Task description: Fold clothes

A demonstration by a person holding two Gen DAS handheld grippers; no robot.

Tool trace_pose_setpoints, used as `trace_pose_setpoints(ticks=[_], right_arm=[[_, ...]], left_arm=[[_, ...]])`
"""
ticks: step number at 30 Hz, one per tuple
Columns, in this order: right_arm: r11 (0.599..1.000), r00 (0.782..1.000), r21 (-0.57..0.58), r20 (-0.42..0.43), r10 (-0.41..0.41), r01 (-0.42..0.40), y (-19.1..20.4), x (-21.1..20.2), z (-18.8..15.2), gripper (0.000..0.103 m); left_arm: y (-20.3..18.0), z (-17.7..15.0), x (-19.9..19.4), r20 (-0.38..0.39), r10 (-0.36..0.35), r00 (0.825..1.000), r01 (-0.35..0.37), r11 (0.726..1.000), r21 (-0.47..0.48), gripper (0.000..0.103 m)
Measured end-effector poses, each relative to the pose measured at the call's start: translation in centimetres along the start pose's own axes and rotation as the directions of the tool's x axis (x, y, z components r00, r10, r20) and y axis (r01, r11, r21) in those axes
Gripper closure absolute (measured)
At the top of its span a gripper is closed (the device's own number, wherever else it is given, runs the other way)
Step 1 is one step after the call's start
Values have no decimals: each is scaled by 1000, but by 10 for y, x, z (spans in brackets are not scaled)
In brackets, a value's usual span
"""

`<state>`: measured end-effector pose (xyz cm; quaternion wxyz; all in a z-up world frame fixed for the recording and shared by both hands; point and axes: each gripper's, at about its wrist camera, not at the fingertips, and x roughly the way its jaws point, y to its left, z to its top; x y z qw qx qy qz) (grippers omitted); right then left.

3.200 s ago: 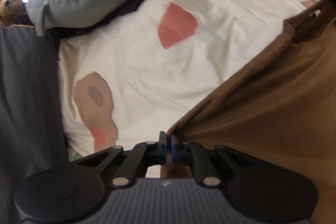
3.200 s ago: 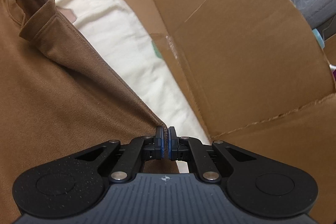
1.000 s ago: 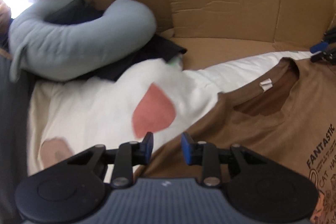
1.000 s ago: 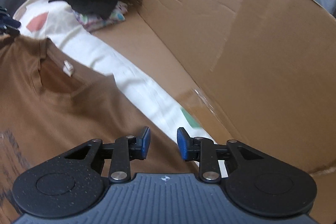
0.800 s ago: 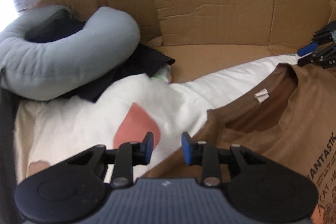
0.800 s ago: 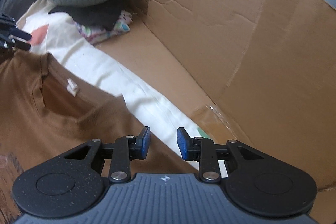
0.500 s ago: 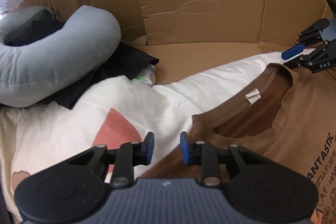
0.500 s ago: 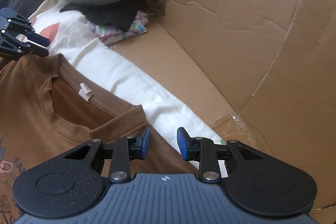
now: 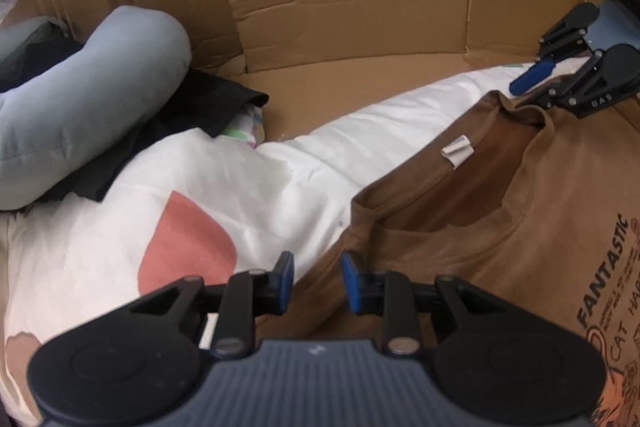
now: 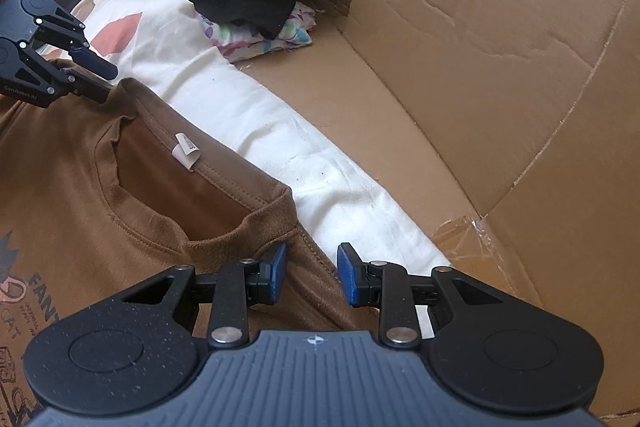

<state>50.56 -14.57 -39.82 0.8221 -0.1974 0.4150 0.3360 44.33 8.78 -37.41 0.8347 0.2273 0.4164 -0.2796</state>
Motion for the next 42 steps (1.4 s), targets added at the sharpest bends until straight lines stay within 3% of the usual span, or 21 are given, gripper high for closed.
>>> trace_pose_setpoints(ticks=[4,8,10,12,17,20,23,27,29,33,42], right_arm=[[1000,1000,-4,-16,5,-5,1,7,2,68],[1000,1000,-16,-18,13,-13,2,11,2,69],[999,1000,-30,-19,22,-22,4,12,2,82],[998,1000,-50,-13,22,-23,6,10,4,100],[998,999,-53,40,-16,19,0,-1,8,102],[998,998,-55,40,-42,45,1,2,10,102],[997,998,-54,-22,-53,52,6,16,10,101],[1000,1000,13,6,-16,16,-2,9,13,97],[999,1000,33,24,-6,5,-7,3,12,92],[998,999,58,40,6,-8,-13,-3,10,91],[995,1000,96,10,19,-20,-11,16,12,88]], left_arm=[[-2,-1,4,-11,-54,999,54,998,15,74],[-7,-3,11,-29,-45,999,46,998,42,75],[-6,-2,13,-26,-37,999,38,998,40,98],[-2,1,11,-12,-31,999,32,999,23,98],[5,6,6,19,-13,1000,12,1000,25,98],[0,6,11,-2,4,1000,-4,999,37,98],[-1,6,14,-24,-23,999,24,1000,11,88],[5,9,-2,28,-74,997,75,997,-32,79],[11,12,-10,53,-86,995,89,995,-50,79],[23,17,-16,79,-87,993,94,991,-95,80],[26,19,5,53,-142,988,149,975,-164,82]])
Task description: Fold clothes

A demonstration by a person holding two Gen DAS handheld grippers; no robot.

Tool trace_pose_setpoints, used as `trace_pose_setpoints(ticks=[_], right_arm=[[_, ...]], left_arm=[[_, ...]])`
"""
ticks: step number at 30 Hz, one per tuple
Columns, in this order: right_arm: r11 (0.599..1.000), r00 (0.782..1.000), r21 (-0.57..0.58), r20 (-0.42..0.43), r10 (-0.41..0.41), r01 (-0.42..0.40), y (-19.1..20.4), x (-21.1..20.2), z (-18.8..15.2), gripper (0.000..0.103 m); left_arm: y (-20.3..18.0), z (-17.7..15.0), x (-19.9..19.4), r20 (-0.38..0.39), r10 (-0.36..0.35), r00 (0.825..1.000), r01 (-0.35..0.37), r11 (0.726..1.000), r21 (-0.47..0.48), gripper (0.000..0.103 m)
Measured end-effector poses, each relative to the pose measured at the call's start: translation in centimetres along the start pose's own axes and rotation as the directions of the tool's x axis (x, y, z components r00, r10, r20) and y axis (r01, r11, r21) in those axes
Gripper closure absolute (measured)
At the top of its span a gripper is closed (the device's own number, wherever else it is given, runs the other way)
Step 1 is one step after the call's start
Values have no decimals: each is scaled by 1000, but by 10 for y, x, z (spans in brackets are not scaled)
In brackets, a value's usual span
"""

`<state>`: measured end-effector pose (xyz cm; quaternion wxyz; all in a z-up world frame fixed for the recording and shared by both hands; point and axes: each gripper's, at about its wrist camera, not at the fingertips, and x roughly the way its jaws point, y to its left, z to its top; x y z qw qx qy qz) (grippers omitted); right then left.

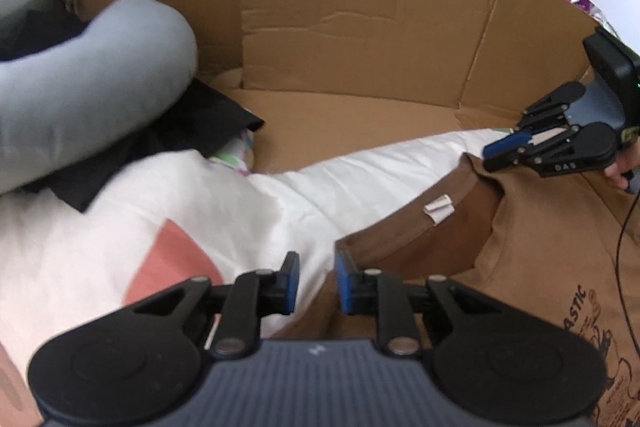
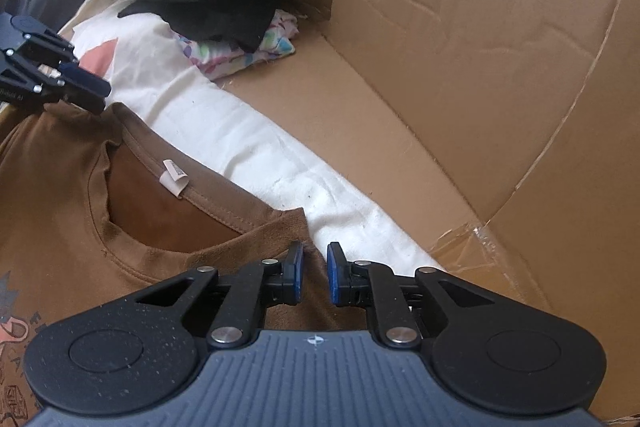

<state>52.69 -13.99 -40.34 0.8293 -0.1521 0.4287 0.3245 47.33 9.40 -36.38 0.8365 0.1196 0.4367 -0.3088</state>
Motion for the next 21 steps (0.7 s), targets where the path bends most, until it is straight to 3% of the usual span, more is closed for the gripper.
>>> trace_pose_setpoints(ticks=[4,11,15,16,18,21], right_arm=[[1000,1000,14,-17,16,-16,-2,5,0,86],[998,999,-65,-37,24,-26,7,7,0,84],[995,999,-97,-45,16,-20,11,10,1,84],[993,999,-114,-45,15,-20,12,11,1,86],[988,999,-152,-45,12,-19,15,9,1,100],[982,1000,-187,-23,-13,9,17,4,3,101]], left_arm=[[-2,-1,9,-28,-20,999,20,1000,4,82],[-9,-4,24,-75,-30,997,32,999,26,82],[-13,-4,28,-75,1,997,3,998,56,91],[-14,-3,28,-70,9,997,-4,998,67,93],[-16,-3,26,-61,23,998,-17,996,91,95],[-17,-1,23,-42,44,998,-39,993,116,96]])
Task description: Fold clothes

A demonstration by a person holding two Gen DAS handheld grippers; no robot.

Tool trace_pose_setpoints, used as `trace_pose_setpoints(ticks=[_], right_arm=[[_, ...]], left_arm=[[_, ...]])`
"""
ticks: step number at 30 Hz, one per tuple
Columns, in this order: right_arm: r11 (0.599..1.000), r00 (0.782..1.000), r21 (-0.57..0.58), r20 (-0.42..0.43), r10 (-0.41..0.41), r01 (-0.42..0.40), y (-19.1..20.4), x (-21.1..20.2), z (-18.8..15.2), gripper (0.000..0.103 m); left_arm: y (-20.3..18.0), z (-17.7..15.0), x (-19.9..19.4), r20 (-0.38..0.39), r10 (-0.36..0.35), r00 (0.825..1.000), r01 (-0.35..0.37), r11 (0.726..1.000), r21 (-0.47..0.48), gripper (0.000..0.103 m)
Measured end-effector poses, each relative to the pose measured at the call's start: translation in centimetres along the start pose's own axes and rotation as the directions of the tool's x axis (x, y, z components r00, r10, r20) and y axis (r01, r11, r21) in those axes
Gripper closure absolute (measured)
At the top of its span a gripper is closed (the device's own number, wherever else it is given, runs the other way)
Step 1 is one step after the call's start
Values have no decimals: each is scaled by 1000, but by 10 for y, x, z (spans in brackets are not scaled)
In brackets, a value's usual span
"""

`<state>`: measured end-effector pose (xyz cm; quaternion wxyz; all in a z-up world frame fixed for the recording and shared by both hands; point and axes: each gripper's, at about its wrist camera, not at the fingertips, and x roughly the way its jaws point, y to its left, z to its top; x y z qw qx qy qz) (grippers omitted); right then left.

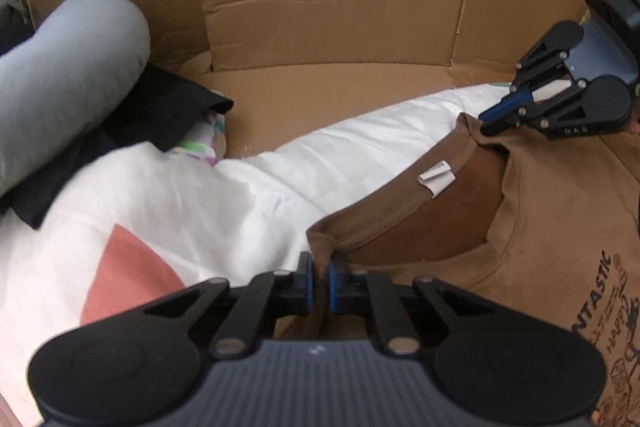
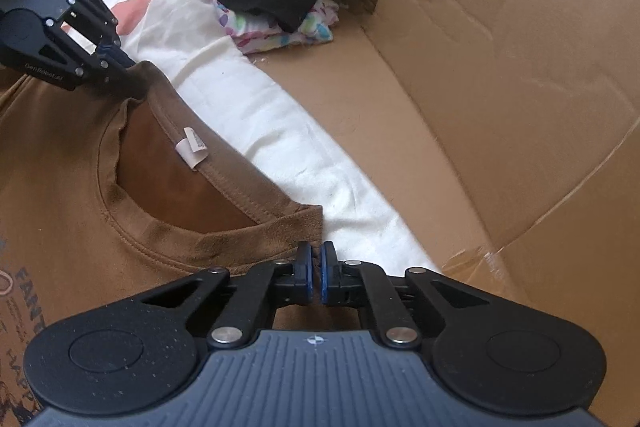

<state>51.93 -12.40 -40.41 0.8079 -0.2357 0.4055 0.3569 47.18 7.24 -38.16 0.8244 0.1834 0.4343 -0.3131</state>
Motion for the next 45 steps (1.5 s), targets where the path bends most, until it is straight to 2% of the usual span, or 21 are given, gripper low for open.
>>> trace_pose_setpoints(ticks=[4,6,10,12,13,14,15,16,17,22,32,36,40,45], right_arm=[[998,998,-13,15,-67,67,1,-1,1,103],[994,994,-5,14,-112,112,0,2,1,103],[990,993,80,-15,-115,115,-5,11,4,103],[985,996,146,5,-94,92,-13,2,6,101],[981,996,178,19,-82,77,-18,-5,6,99],[978,997,202,30,-65,57,-22,-12,6,89],[975,998,218,40,-52,42,-25,-20,5,73],[975,997,218,54,-56,43,-28,-31,4,66],[975,996,217,68,-61,45,-30,-43,3,61],[966,992,248,77,-96,74,-49,-98,-17,61],[949,983,256,-34,-182,184,-74,-176,-84,61],[914,968,318,-66,-242,250,-87,-197,-116,61],[862,946,392,-128,-297,323,-98,-209,-160,62],[771,910,484,-198,-365,415,-104,-214,-210,62]], left_arm=[[-1,1,1,15,31,999,-31,999,12,96],[-1,2,7,-2,34,999,-34,999,-6,96],[-4,8,11,-39,54,998,-56,998,-34,90],[-6,12,8,-45,67,997,-69,997,-41,86],[-7,13,4,-37,72,997,-74,996,-45,83],[-7,15,-1,-22,75,997,-76,995,-56,81],[-6,17,-7,-3,78,997,-78,994,-73,74],[-5,18,-12,15,82,997,-80,993,-90,65],[-5,20,-18,32,86,996,-83,991,-109,64],[-15,30,-32,78,83,993,-72,988,-138,64],[-49,32,-41,85,93,992,-80,985,-150,63],[-61,28,-46,72,96,993,-85,986,-142,62],[-60,22,-57,56,96,994,-87,985,-150,61],[-52,4,-68,24,110,994,-104,978,-180,60]])
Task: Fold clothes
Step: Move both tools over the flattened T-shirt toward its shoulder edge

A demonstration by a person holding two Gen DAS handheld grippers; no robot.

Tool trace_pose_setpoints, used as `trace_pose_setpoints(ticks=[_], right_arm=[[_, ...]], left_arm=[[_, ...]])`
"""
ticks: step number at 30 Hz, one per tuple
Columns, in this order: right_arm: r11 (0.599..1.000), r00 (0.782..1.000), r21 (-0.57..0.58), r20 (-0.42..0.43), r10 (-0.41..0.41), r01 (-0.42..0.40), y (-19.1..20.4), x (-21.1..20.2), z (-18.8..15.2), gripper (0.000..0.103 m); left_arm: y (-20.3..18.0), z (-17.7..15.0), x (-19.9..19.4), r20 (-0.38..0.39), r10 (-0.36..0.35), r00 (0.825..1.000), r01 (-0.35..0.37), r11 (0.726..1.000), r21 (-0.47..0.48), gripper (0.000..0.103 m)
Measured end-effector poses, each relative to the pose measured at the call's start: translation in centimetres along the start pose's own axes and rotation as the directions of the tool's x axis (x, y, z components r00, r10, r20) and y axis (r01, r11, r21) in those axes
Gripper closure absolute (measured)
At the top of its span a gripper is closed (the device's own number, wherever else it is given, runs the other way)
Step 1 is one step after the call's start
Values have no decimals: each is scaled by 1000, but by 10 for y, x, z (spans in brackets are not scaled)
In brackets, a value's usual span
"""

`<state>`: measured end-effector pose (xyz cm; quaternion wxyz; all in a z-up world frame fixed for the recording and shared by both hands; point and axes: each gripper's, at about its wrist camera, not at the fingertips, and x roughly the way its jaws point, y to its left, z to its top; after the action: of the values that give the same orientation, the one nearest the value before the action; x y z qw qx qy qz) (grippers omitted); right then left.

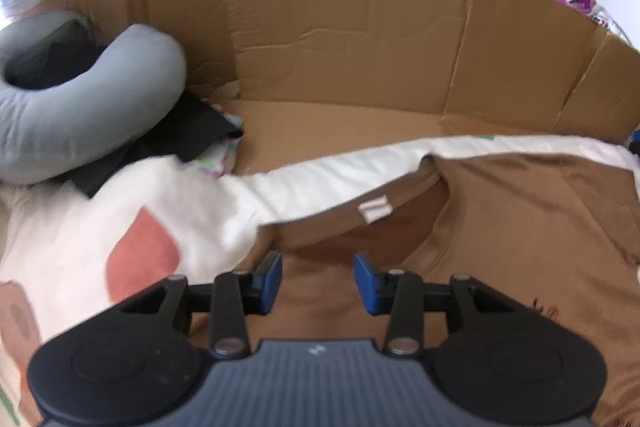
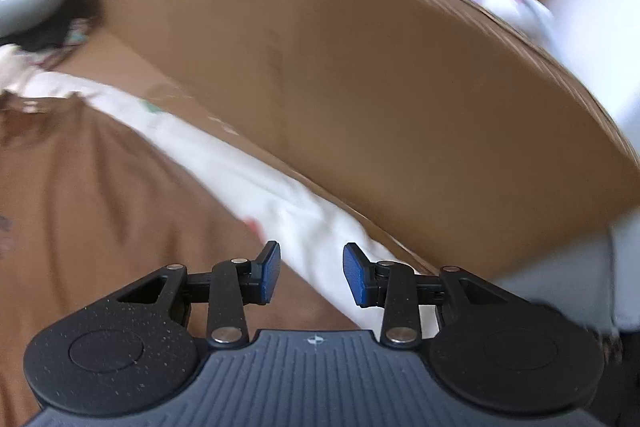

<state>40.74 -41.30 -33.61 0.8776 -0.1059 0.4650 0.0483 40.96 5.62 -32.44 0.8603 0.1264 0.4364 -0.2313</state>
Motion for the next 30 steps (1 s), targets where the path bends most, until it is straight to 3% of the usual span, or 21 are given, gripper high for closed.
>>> trace_pose_setpoints(ticks=[5,16,17,18,20,30], right_arm=[[990,999,134,-7,-37,38,-16,14,-31,62],[986,999,164,-32,-31,36,-13,43,-57,62],[986,999,160,-28,-31,35,-13,43,-56,67],[987,999,154,-22,-32,35,-14,40,-55,84],[991,999,133,-13,-33,35,-14,35,-52,101],[995,997,73,8,-75,74,-23,23,-34,102]], left_arm=[[10,-23,-9,-17,18,1000,-19,999,-49,60],[16,-57,-15,-61,26,998,-30,998,-63,60],[15,-58,-15,-58,21,998,-25,998,-63,60],[13,-58,-15,-54,17,998,-20,998,-65,60],[10,-57,-14,-48,6,999,-10,998,-68,60],[-27,-35,5,-13,-61,998,60,997,-47,63]])
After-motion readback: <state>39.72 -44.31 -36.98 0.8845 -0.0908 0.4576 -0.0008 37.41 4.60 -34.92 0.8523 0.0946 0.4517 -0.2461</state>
